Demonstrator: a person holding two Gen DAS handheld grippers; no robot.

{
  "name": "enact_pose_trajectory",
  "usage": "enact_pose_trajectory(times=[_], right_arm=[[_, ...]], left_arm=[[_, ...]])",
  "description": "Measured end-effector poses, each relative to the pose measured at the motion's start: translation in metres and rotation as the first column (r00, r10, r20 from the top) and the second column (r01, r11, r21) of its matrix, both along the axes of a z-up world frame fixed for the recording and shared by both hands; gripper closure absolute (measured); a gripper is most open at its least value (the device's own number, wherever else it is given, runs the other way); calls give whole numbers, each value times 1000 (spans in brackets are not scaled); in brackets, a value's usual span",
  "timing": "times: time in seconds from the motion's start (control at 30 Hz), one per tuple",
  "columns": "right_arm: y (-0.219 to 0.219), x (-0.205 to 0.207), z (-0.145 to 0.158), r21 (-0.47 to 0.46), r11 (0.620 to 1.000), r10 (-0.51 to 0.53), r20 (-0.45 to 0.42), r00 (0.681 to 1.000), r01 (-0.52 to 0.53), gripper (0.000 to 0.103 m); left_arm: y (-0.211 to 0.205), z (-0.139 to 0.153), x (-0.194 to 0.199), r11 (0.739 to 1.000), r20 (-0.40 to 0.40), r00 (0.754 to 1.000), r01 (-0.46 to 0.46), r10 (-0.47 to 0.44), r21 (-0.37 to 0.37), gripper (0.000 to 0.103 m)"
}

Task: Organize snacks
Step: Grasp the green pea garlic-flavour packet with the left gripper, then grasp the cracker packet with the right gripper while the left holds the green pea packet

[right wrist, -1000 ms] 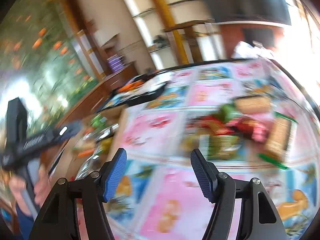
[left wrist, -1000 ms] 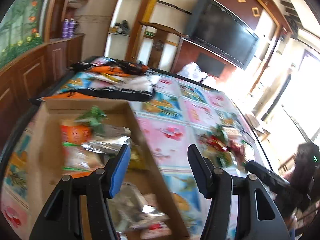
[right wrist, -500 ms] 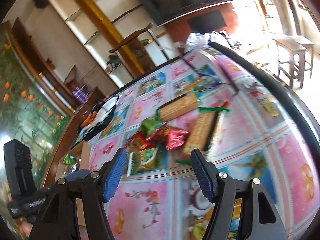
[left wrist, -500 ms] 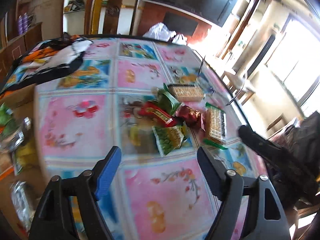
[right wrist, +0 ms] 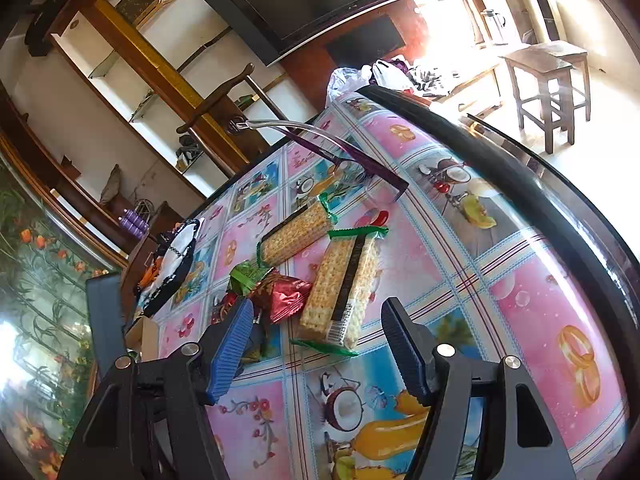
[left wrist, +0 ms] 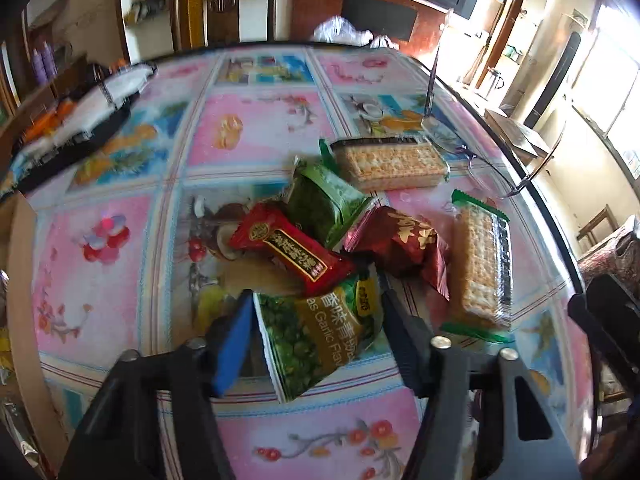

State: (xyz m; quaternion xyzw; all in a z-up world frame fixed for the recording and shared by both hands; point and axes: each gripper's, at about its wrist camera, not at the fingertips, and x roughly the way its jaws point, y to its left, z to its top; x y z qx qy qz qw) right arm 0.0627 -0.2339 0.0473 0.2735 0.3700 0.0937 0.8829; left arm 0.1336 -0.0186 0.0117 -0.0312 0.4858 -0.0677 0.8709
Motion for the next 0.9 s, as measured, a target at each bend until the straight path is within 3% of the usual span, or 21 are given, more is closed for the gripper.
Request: enact_pose_trajectory(times=[0.1,0.33,0.53,0.73,0.9], right_arm=[[-3,2,-2,-8,1000,-22,-5,1000,22,33],[-4,9,-13,-43,998,-48,-50,998,46,33],[11,23,-19,-103,994,-51,-71,996,43,32],[35,50,-26,-215,976,-70,-104,992,46,32],[62,66,-34,-386,923,-51,-139,989,-7,35]], left_arm=[[1,-1,-5,1000,13,1000,-1,1,20,54],[24,1,-49,999,13,1000,19,-20,50,55],[40,0,-62,1000,29,999,19,-20,13,55],[39,0,-63,999,38,999,31,-32,16,55],[40,0,-64,999,36,999,37,-37,15,55]])
